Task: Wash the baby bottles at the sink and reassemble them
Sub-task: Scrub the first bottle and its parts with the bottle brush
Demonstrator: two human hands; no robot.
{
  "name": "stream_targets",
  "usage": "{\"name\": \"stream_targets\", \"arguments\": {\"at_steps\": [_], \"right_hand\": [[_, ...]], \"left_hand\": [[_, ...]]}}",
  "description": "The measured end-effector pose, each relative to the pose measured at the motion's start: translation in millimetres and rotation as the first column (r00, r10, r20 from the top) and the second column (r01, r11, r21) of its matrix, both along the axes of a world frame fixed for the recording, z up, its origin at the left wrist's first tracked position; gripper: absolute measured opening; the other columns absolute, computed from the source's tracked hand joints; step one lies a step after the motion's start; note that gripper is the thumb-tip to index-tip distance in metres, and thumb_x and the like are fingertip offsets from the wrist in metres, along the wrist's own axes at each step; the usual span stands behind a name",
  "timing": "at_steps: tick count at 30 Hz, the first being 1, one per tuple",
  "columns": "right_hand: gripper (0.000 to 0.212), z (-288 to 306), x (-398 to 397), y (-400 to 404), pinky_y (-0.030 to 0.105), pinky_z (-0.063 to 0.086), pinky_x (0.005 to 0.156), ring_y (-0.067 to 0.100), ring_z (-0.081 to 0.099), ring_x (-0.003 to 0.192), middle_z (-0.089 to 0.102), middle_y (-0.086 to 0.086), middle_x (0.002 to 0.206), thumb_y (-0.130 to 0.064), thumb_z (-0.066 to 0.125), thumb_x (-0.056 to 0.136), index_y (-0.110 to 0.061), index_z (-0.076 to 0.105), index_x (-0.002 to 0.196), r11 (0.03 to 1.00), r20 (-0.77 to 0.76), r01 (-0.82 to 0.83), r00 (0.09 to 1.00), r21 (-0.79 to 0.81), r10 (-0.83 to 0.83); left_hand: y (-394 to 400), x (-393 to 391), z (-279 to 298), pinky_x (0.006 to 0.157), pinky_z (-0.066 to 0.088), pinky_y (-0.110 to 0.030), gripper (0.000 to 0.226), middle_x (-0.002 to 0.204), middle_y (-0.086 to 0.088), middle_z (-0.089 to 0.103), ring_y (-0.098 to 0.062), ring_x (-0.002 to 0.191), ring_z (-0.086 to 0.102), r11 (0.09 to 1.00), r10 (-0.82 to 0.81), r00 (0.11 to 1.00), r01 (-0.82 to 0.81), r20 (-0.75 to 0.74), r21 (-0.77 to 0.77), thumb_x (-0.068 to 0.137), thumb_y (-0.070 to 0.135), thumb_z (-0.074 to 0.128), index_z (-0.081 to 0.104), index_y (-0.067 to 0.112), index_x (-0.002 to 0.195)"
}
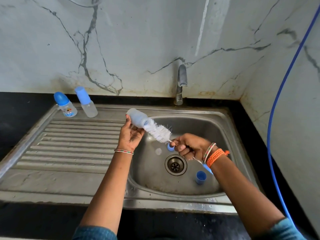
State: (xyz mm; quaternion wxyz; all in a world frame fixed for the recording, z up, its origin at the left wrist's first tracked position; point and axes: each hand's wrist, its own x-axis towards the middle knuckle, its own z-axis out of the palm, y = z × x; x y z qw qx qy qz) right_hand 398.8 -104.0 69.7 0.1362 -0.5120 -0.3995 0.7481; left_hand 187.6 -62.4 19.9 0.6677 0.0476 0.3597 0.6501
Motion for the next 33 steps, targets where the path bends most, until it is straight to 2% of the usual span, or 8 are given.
{"name": "stream_targets", "arguments": {"at_steps": [5,8,10,13,20,25,30,33], "right_hand": [[0.027,-1.4,-7.2,-1.2,0.014,0.029,0.034,0.005,0.039,0.042,0.049,-0.005,0.053,0.007,0.036,0.092,-0.001,0.061,0.086,0.92,0.248,-0.037,0.966,0.39,-0.066],[0.019,0.8,-9.8,-4.4,0.025,0.041,0.067,0.021,0.059,0.079,0.063,-0.004,0.078,-0.002,0.051,0.084,-0.014,0.066,0.087,0.669,0.672,-0.331,0.655,0.666,-0.345],[0.014,3.4,-10.9,-11.9,0.031,0.035,0.07,0.031,0.059,0.084,0.064,0.005,0.081,-0.003,0.058,0.076,-0.015,0.061,0.082,0.453,0.709,-0.558,0.429,0.695,-0.56],[0.02,2.5,-11.8,-15.5,0.032,0.038,0.062,0.033,0.058,0.072,0.061,0.007,0.06,0.006,0.065,0.054,-0.011,0.06,0.063,0.194,0.571,-0.647,0.442,0.737,-0.692],[0.027,-5.9,2.4,-13.8,0.035,0.045,0.071,0.029,0.058,0.101,0.065,0.004,0.105,-0.022,0.048,0.096,-0.021,0.056,0.121,0.34,0.727,-0.67,0.457,0.66,-0.512],[0.018,-4.7,15.3,-11.6,0.027,0.035,0.065,0.024,0.055,0.099,0.062,-0.002,0.1,-0.023,0.05,0.093,-0.023,0.064,0.105,0.307,0.697,-0.674,0.434,0.671,-0.571],[0.023,-11.5,22.4,-18.9,0.033,0.042,0.084,0.026,0.057,0.103,0.064,-0.001,0.107,-0.033,0.054,0.092,-0.023,0.06,0.112,0.395,0.763,-0.685,0.384,0.613,-0.52],[0.017,-19.2,27.4,-24.5,0.032,0.049,0.069,0.028,0.062,0.09,0.068,-0.002,0.095,-0.016,0.055,0.089,-0.023,0.064,0.102,0.312,0.632,-0.572,0.528,0.759,-0.567]], "left_hand": [[2.5,-5.4,-4.3,0.078,0.054,-0.045,0.047,0.101,-0.015,0.06,-0.031,0.109,0.059,0.998,0.053,0.999,-0.053,0.005,-0.021,0.094,0.038,0.053,0.043,0.003,0.123],[4.9,-5.3,-4.9,0.089,0.047,-0.05,0.05,0.101,-0.016,0.058,-0.031,0.102,0.059,0.998,0.031,0.999,-0.032,-0.033,-0.044,0.093,0.035,0.055,0.04,0.003,0.128],[4.5,-2.1,-5.7,0.092,0.046,-0.051,0.05,0.103,-0.018,0.055,-0.031,0.093,0.059,0.997,0.019,0.999,-0.022,-0.038,-0.069,0.091,0.033,0.058,0.039,0.004,0.127],[4.5,2.3,-7.8,0.092,0.048,-0.048,0.052,0.108,-0.018,0.05,-0.031,0.098,0.056,0.992,0.038,0.999,-0.041,-0.02,-0.119,0.088,0.037,0.062,0.04,0.007,0.125],[8.5,0.2,-9.0,0.095,0.047,-0.05,0.058,0.116,-0.018,0.054,-0.035,0.119,0.053,0.981,0.109,0.993,-0.113,-0.035,-0.159,0.088,0.033,0.063,0.04,0.005,0.133],[7.1,-4.0,-11.4,0.097,0.046,-0.052,0.042,0.133,-0.019,0.049,-0.037,0.116,0.055,0.947,0.233,0.972,-0.23,-0.014,-0.222,0.088,0.032,0.064,0.046,0.008,0.116],[6.0,-7.3,-16.8,0.096,0.048,-0.046,0.057,0.137,-0.017,0.048,-0.034,0.119,0.054,0.915,0.277,0.96,-0.272,-0.026,-0.298,0.092,0.038,0.057,0.041,0.005,0.135],[5.6,-13.3,-16.9,0.097,0.047,-0.045,0.057,0.137,-0.016,0.049,-0.032,0.12,0.053,0.915,0.27,0.963,-0.265,-0.029,-0.304,0.093,0.042,0.054,0.041,0.006,0.136]]}}
